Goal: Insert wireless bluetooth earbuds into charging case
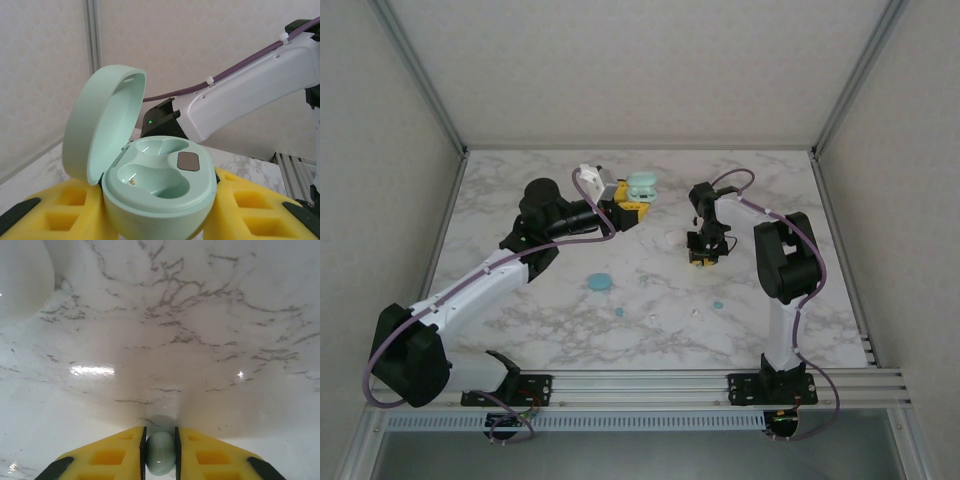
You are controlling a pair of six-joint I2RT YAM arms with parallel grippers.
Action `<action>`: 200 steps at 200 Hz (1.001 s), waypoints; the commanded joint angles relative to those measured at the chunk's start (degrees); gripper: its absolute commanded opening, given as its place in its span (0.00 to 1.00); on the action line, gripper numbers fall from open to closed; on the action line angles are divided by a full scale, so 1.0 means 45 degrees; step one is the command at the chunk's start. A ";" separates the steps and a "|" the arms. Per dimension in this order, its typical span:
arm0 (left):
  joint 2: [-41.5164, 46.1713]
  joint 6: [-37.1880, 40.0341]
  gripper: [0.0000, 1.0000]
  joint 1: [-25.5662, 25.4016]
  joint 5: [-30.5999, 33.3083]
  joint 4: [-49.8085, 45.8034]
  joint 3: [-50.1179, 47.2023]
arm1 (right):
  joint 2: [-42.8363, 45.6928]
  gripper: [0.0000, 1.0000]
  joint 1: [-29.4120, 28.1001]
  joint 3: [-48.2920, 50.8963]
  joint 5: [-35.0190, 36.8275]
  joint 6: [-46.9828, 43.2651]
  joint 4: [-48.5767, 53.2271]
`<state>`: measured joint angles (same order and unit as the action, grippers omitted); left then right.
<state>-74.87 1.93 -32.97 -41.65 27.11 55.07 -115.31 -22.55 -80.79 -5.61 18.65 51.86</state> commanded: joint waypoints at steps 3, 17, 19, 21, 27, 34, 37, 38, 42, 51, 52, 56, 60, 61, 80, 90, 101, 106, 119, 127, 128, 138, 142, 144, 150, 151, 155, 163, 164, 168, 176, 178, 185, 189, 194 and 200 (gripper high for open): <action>0.0292 0.0078 0.31 -0.0075 0.0018 0.0166 0.0088 | 0.0843 0.21 -0.0136 0.0013 -0.0139 0.0036 0.0013; 0.0243 0.0095 0.31 -0.0075 0.0046 0.0166 0.0106 | 0.1446 0.21 -0.0120 0.0135 -0.0779 0.0057 -0.0050; 0.0239 0.0097 0.31 -0.0075 0.0058 0.0166 0.0106 | 0.1562 0.21 -0.0120 0.0174 -0.0916 0.0074 -0.0110; 0.0234 0.0097 0.31 -0.0075 0.0066 0.0166 0.0106 | 0.1678 0.21 -0.0110 0.0194 -0.1072 0.0083 -0.0150; 0.0203 0.0097 0.31 -0.0075 0.0079 0.0178 0.0106 | 0.2041 0.20 -0.0086 0.0317 -0.1570 0.0145 -0.0329; 0.0163 0.0097 0.31 -0.0061 0.0061 0.0186 0.0109 | 0.2468 0.20 0.0002 0.0472 -0.2342 0.0224 -0.0603; 0.0155 0.0097 0.31 -0.0056 0.0059 0.0171 0.0121 | 0.2658 0.21 0.0021 0.0532 -0.2757 0.0258 -0.0725; 0.0154 0.0097 0.31 -0.0056 0.0048 0.0169 0.0124 | 0.2725 0.21 0.0045 0.0562 -0.2904 0.0263 -0.0773; 0.0135 0.0088 0.31 -0.0056 0.0042 0.0166 0.0133 | 0.2946 0.21 0.0112 0.0631 -0.3588 0.0302 -0.0937; 0.0101 0.0097 0.31 -0.0027 0.0053 0.0166 0.0153 | 0.3554 0.21 0.0280 0.0850 -0.5247 0.0559 -0.1479; 0.0108 0.0097 0.31 -0.0022 0.0035 0.0166 0.0149 | 0.3622 0.21 0.0301 0.0877 -0.5340 0.0619 -0.1511; 0.0097 0.0097 0.31 -0.0007 0.0024 0.0184 0.0155 | 0.3875 0.21 0.0393 0.0988 -0.6101 0.0834 -0.1878; 0.0095 0.0093 0.31 0.0017 0.0022 0.0186 0.0174 | 0.4141 0.21 0.0448 0.1121 -0.6779 0.1084 -0.2261; 0.0095 0.0095 0.31 0.0019 0.0010 0.0186 0.0169 | 0.4169 0.21 0.0473 0.1149 -0.6937 0.1155 -0.2361; 0.0080 0.0097 0.31 0.0114 0.0000 0.0224 0.0184 | 0.5026 0.22 0.0643 0.1440 -0.9805 0.2373 -0.3955; 0.0075 0.0088 0.31 0.0186 -0.0007 0.0292 0.0184 | 0.5199 0.22 0.0680 0.1340 -1.1015 0.2788 -0.4385; 0.0075 0.0090 0.31 0.0244 -0.0012 0.0322 0.0204 | 0.5426 0.22 0.0728 0.1466 -1.2090 0.3647 -0.5308; 0.0075 0.0079 0.31 0.0302 -0.0035 0.0337 0.0204 | 0.5526 0.22 0.0733 0.1558 -1.2489 0.4044 -0.5792; 0.0100 0.0058 0.31 0.0382 -0.0067 0.0354 0.0241 | 0.5723 0.22 0.0809 0.1690 -1.3204 0.4957 -0.6674; 0.0129 0.0058 0.31 0.0412 -0.0065 0.0361 0.0233 | 0.5794 0.22 0.0829 0.1701 -1.3513 0.5318 -0.7001; 0.0132 0.0058 0.31 0.0412 -0.0073 0.0361 0.0228 | 0.5806 0.22 0.0830 0.1693 -1.3565 0.5381 -0.7046; 0.0153 0.0058 0.31 0.0469 -0.0059 0.0381 0.0238 | 0.5941 0.22 0.0847 0.1822 -1.3974 0.6134 -0.7807; 0.0163 0.0056 0.31 0.0488 -0.0053 0.0381 0.0243 | 0.6005 0.22 0.0850 0.1872 -1.4073 0.6408 -0.8119; 0.0171 0.0048 0.31 0.0490 -0.0059 0.0371 0.0263 | 0.6036 0.22 0.0845 0.1883 -1.4112 0.6515 -0.8231; 0.0173 0.0039 0.31 0.0510 -0.0060 0.0357 0.0264 | 0.6087 0.22 0.0849 0.1865 -1.4243 0.6729 -0.8401; 0.0173 0.0039 0.31 0.0510 -0.0061 0.0359 0.0263 | 0.6089 0.22 0.0849 0.1853 -1.4272 0.6751 -0.8400; 0.0191 0.0039 0.31 0.0515 -0.0075 0.0361 0.0272 | 0.6125 0.22 0.0835 0.1816 -1.4332 0.6822 -0.8407; 0.0193 0.0039 0.31 0.0550 -0.0082 0.0373 0.0264 | 0.6187 0.22 0.0850 0.1764 -1.4370 0.6876 -0.8341; 0.0193 0.0039 0.31 0.0550 -0.0081 0.0367 0.0263 | 0.6198 0.22 0.0850 0.1754 -1.4375 0.6883 -0.8340; 0.0193 0.0039 0.31 0.0561 -0.0109 0.0362 0.0272 | 0.6236 0.22 0.0850 0.1772 -1.4414 0.6982 -0.8400; 0.0193 0.0049 0.31 0.0574 -0.0144 0.0361 0.0282 | 0.6332 0.22 0.0845 0.1799 -1.4457 0.7218 -0.8569; 0.0193 0.0056 0.31 0.0585 -0.0145 0.0347 0.0282 | 0.6353 0.22 0.0849 0.1806 -1.4447 0.7235 -0.8573; 0.0212 0.0087 0.31 0.0622 -0.0140 0.0323 0.0264 | 0.6464 0.22 0.0847 0.1814 -1.4486 0.7302 -0.8614; 0.0227 0.0097 0.31 0.0654 -0.0120 0.0308 0.0263 | 0.6523 0.21 0.0849 0.1834 -1.4498 0.7393 -0.8706; 0.0232 0.0097 0.31 0.0697 -0.0110 0.0318 0.0244 | 0.6600 0.21 0.0840 0.1853 -1.4541 0.7514 -0.8808; 0.0256 0.0097 0.31 0.0753 -0.0118 0.0322 0.0243 | 0.6698 0.21 0.0850 0.1866 -1.4593 0.7598 -0.8870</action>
<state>-74.89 1.93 -30.74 -41.65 27.16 55.09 -88.36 -19.09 -73.01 -67.42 48.62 15.90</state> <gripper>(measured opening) 0.394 0.218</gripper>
